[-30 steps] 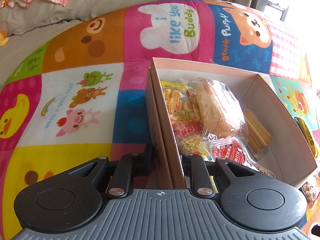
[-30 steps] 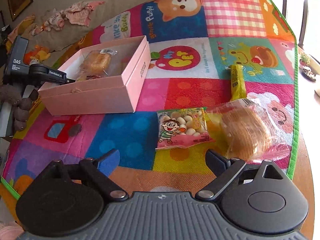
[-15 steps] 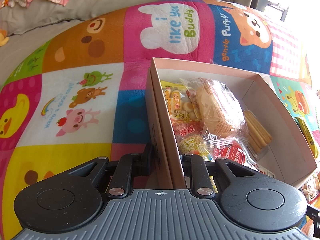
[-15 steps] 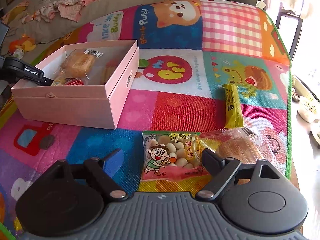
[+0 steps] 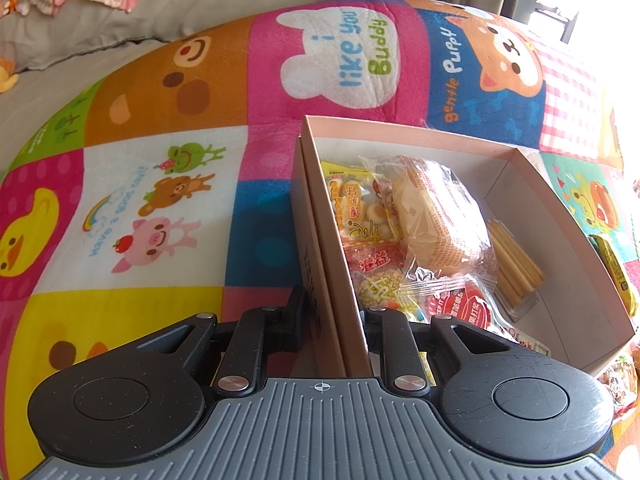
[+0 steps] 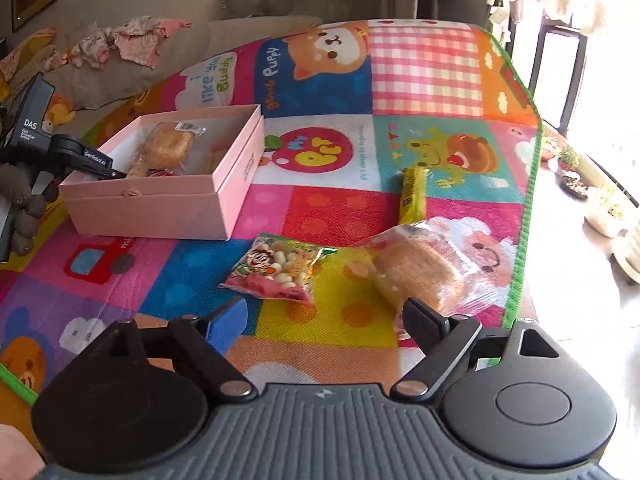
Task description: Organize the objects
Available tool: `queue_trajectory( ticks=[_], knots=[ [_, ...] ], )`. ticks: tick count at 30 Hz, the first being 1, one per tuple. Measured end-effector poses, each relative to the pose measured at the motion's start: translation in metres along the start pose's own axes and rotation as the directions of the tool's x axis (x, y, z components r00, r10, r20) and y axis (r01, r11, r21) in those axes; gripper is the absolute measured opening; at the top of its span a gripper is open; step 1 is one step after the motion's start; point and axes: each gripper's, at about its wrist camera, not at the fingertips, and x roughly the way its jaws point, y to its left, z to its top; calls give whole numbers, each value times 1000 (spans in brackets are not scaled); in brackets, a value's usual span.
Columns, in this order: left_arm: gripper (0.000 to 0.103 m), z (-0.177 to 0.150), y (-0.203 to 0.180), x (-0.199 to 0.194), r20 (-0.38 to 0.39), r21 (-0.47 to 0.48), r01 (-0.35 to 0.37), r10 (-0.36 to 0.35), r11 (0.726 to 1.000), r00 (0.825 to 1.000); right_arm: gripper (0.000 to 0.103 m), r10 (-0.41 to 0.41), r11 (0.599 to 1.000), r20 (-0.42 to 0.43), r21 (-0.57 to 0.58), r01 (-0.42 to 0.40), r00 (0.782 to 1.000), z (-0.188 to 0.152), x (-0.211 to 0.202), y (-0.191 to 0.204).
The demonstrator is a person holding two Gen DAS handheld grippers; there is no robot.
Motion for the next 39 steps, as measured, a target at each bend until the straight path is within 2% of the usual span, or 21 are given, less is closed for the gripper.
queue_trajectory(
  ticks=[3, 7, 8, 9, 13, 16, 19, 22, 24, 26, 29, 31, 34, 38, 39],
  knots=[
    [22, 0, 0, 0, -1, -2, 2, -2, 1000, 1000, 98, -115, 989, 83, -87, 122, 990, 4, -1, -7],
    [22, 0, 0, 0, -1, -3, 1, -1, 1000, 1000, 96, -173, 967, 54, -179, 180, 983, 8, 29, -15],
    [22, 0, 0, 0, -1, -3, 1, -1, 1000, 1000, 88, -185, 965, 35, -183, 189, 982, 9, 38, -18],
    [22, 0, 0, 0, -1, -3, 1, -1, 1000, 1000, 78, -189, 967, 7, -171, 187, 982, 9, 48, -22],
    [22, 0, 0, 0, -2, -3, 1, -1, 1000, 1000, 76, -204, 979, -55, -34, 203, 977, 15, 68, -36],
    [22, 0, 0, 0, -2, -3, 1, -1, 1000, 1000, 76, -212, 974, -67, 63, 216, 975, 19, 73, -43],
    [22, 0, 0, 0, -1, -3, 1, -1, 1000, 1000, 77, -216, 974, -49, 55, 219, 975, 17, 70, -38],
    [22, 1, -1, 1, -1, -2, -3, 3, 1000, 1000, 84, -225, 974, 14, 1, 225, 974, 17, 55, -24],
    [22, 1, 0, 0, -1, -3, -2, 2, 1000, 1000, 85, -201, 979, 48, -10, 202, 978, 17, 44, -16],
    [22, 1, 0, 0, -2, -2, -3, 3, 1000, 1000, 89, -136, 991, 72, -6, 137, 988, 20, 33, -7],
    [22, 2, -1, 1, -12, 1, -7, 7, 1000, 1000, 93, 9, 1000, 42, -10, -9, 999, 22, 32, 10],
    [22, 4, -2, 1, -21, 5, -13, 13, 1000, 1000, 93, 73, 997, 9, -16, -73, 997, 20, 39, 21],
    [22, 7, -5, 2, -34, 13, -25, 25, 1000, 999, 93, 97, 995, -46, -12, -98, 994, 20, 60, 35],
    [22, 6, -5, 2, -36, 12, -25, 25, 1000, 999, 93, 126, 990, -110, 70, -119, 986, 23, 89, 33],
    [22, 6, -5, 2, -35, 12, -24, 25, 1000, 999, 89, 121, 991, -103, 67, -114, 987, 23, 89, 33]
  ],
)
